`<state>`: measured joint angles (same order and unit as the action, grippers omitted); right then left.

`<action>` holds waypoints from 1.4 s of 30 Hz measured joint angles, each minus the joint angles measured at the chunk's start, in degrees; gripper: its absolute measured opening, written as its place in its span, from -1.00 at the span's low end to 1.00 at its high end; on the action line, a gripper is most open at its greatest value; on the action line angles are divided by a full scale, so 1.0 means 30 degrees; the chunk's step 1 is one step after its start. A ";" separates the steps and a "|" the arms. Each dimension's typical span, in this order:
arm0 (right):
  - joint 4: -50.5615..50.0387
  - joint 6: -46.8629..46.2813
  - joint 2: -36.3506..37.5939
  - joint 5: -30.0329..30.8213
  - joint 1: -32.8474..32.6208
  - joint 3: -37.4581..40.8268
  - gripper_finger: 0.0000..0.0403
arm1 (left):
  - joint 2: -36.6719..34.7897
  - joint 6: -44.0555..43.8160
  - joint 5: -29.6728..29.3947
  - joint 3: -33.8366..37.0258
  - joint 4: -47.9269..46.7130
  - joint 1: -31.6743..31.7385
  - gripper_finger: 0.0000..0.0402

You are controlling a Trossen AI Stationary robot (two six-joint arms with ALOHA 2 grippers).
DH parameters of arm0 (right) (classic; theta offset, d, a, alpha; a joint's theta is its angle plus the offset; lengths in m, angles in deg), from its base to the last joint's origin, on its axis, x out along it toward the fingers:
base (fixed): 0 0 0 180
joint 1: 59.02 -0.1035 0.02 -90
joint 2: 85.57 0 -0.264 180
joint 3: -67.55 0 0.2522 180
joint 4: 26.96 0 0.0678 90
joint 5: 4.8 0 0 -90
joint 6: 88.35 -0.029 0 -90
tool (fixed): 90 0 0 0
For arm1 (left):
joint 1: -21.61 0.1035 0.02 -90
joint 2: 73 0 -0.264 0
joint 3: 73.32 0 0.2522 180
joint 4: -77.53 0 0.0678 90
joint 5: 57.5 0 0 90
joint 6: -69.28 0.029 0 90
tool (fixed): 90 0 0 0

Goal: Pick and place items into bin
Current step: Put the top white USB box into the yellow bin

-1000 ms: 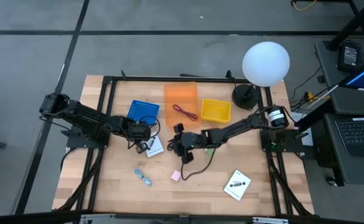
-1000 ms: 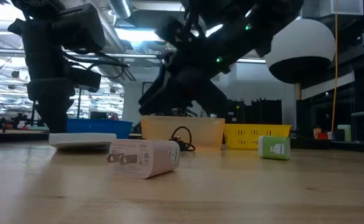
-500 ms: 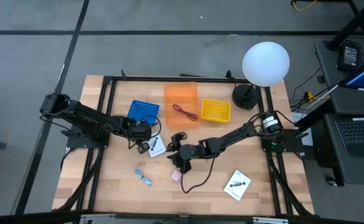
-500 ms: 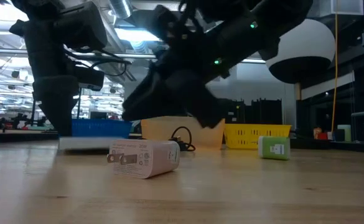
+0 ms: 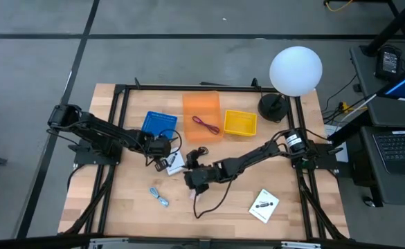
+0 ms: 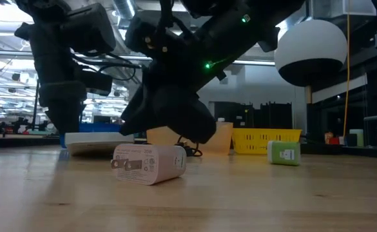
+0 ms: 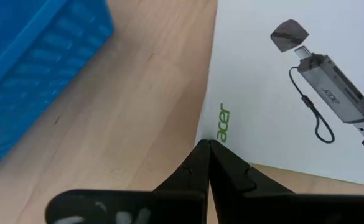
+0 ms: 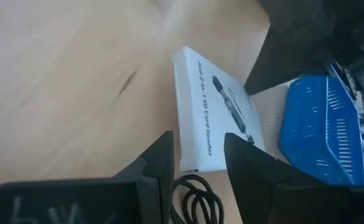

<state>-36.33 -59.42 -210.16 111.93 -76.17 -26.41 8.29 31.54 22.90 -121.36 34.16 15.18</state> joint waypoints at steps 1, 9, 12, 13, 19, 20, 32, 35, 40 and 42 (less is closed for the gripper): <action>-0.0023 -0.0032 0.0000 0.0001 0.0000 -0.0015 -0.40 | 0.0000 -0.0001 -0.0011 0.0004 -0.0003 -0.0046 -0.98; -0.0227 -0.0080 -0.0080 -0.0053 -0.0171 -0.0022 -0.40 | 0.0007 -0.0007 0.0093 0.0029 0.0073 -0.0185 -0.98; -0.0176 -0.0588 -0.0162 -0.0065 -0.0226 -0.0030 -0.40 | 0.0015 -0.0007 0.0133 0.0036 0.0114 -0.0185 -0.98; -0.0235 -0.0846 -0.0176 -0.0085 -0.0233 -0.0030 -0.40 | 0.0015 -0.0006 0.0178 0.0036 0.0151 -0.0185 -0.98; -0.0509 -0.1042 -0.0357 -0.0033 -0.0080 -0.0037 -0.40 | 0.0036 -0.0007 0.0327 0.0051 0.0393 -0.0200 -0.98; -0.0543 -0.1042 -0.0357 -0.0026 -0.0034 -0.0037 -0.40 | 0.0036 0.0000 0.0328 0.0051 0.0393 -0.0200 -0.98; -0.0904 -0.0917 -0.0335 -0.0119 0.0679 -0.0037 -0.40 | 0.0036 -0.0007 0.0313 0.0069 0.0470 -0.0200 -0.98; -0.0884 -0.0873 -0.0335 -0.0126 0.0726 -0.0037 -0.40 | 0.0044 0.0000 0.0328 0.0073 0.0571 -0.0200 -0.98; -0.0330 0.0079 -0.0335 -0.0151 0.0771 -0.0030 -0.40 | 0.0051 0.0000 0.0339 0.0102 0.0889 -0.0200 -0.98; -0.0096 0.0132 -0.0335 -0.0164 0.0750 -0.0030 -0.40 | 0.0063 0.0000 0.0406 0.0102 0.0952 -0.0200 -0.98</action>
<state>-36.62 -59.03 -211.17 111.44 -73.91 -26.50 8.48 31.54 24.12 -121.05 37.02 14.58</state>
